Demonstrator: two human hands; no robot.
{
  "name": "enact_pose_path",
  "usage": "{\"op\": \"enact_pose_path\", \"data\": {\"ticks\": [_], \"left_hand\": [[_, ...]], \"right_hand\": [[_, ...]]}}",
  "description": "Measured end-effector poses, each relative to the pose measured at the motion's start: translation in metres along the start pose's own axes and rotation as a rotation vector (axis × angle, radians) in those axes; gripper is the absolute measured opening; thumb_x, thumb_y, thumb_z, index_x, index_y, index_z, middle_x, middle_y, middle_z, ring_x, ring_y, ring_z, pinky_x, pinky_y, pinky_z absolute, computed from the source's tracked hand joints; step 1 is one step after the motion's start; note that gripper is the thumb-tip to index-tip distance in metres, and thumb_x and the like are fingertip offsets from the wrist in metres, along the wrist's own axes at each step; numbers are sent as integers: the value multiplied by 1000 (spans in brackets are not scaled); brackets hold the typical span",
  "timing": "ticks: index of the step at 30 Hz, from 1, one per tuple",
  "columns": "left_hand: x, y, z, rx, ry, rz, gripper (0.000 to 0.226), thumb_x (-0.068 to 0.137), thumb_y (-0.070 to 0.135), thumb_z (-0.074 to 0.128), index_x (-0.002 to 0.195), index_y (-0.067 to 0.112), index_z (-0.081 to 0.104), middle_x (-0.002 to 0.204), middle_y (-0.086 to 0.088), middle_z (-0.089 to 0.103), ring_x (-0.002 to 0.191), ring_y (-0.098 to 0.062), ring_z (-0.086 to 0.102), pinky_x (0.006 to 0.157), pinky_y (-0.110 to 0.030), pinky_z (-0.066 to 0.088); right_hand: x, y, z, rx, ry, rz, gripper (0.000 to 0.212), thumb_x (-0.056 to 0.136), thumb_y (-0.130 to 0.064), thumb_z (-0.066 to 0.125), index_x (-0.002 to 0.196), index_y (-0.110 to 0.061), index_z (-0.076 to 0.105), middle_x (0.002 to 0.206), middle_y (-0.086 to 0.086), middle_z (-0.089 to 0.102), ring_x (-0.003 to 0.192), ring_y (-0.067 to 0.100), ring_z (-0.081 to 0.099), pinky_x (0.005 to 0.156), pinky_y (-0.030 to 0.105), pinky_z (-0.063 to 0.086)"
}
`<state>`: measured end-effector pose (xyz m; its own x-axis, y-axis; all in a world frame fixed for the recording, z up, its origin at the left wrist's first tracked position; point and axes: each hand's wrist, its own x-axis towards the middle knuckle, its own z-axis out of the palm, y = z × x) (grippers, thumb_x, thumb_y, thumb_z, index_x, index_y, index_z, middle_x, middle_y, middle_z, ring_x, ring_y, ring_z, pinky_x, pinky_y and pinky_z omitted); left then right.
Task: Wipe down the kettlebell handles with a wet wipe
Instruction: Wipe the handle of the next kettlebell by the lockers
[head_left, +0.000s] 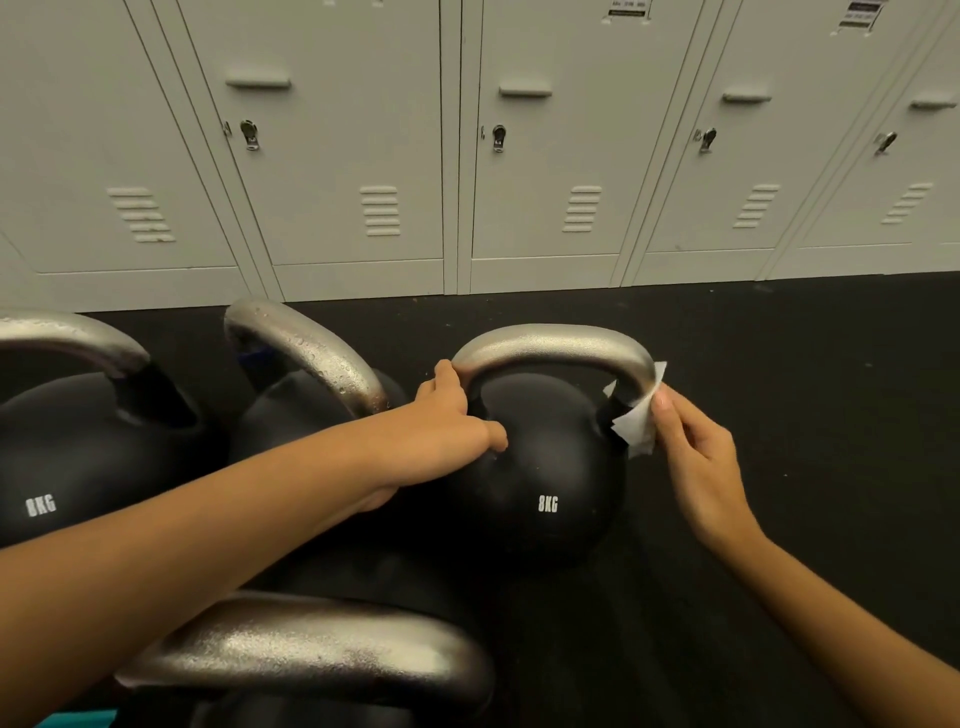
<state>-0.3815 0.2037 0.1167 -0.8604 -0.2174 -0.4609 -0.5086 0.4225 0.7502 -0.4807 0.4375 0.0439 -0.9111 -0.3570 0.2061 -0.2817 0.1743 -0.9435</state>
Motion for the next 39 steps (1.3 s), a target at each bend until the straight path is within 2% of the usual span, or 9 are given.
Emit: {"op": "enact_pose_path", "data": {"ticks": [5, 7, 10, 13, 16, 22, 27, 35, 39], "left_hand": [[-3, 6, 2, 37, 12, -32, 109, 57, 48, 62, 151, 29, 9, 154, -2, 23, 134, -27, 42, 108, -43, 40], [-2, 5, 1, 31, 12, -34, 112, 54, 49, 62, 150, 30, 9, 153, -4, 26, 131, -26, 46, 107, -43, 42], [-1, 5, -1, 15, -3, -37, 108, 60, 45, 65, 151, 33, 7, 151, -5, 31, 119, -22, 56, 101, -41, 47], [-2, 2, -2, -25, 4, -10, 92, 83, 33, 66, 152, 33, 6, 147, -5, 35, 105, -18, 63, 94, -39, 53], [-6, 0, -3, -59, 11, 21, 86, 88, 28, 63, 152, 34, 6, 142, -2, 40, 109, -15, 59, 91, -33, 55], [-10, 2, -5, -73, 7, 20, 73, 89, 25, 62, 148, 32, 20, 127, -1, 54, 108, -15, 61, 90, -32, 55], [-11, 3, -6, -64, 18, 4, 67, 89, 24, 62, 144, 25, 24, 120, -4, 60, 108, -16, 62, 91, -37, 55], [-12, 6, -4, -87, 10, 19, 77, 90, 24, 62, 150, 32, 14, 126, -3, 53, 104, -13, 63, 89, -33, 56], [-15, 6, -4, -86, 6, 32, 70, 91, 24, 60, 146, 33, 19, 126, -2, 53, 104, -13, 62, 88, -30, 55]], "right_hand": [[12, -20, 8, -224, 78, -294, 47, 90, -35, 61, 135, -23, 52, 132, -6, 53, 119, 1, 52, 97, 14, 44], [24, -31, 15, -331, 62, -491, 40, 91, -28, 64, 130, -19, 58, 130, -2, 55, 119, 10, 53, 99, 19, 43], [45, -47, 32, -526, -11, -833, 30, 93, -22, 64, 120, -12, 69, 122, 8, 64, 112, 22, 58, 97, 33, 47], [58, -59, 54, -772, -91, -1059, 32, 95, -33, 59, 119, -16, 71, 120, 10, 68, 107, 24, 60, 91, 36, 46], [57, -64, 63, -878, -175, -1084, 42, 95, -46, 53, 125, -20, 68, 127, 8, 66, 116, 24, 58, 96, 37, 43], [53, -56, 23, -704, -127, -1007, 29, 97, -25, 60, 122, -14, 70, 129, 8, 65, 118, 25, 63, 99, 43, 51], [49, -42, -9, -722, -87, -976, 36, 93, -19, 66, 127, -9, 62, 129, 16, 62, 116, 27, 62, 96, 43, 54], [60, -65, 45, -851, -174, -1095, 33, 99, -25, 54, 127, -11, 66, 127, 11, 65, 113, 27, 63, 100, 37, 50], [65, -76, 69, -959, -294, -1171, 35, 93, -26, 52, 119, -12, 70, 119, 11, 68, 106, 30, 66, 91, 38, 52]]}}
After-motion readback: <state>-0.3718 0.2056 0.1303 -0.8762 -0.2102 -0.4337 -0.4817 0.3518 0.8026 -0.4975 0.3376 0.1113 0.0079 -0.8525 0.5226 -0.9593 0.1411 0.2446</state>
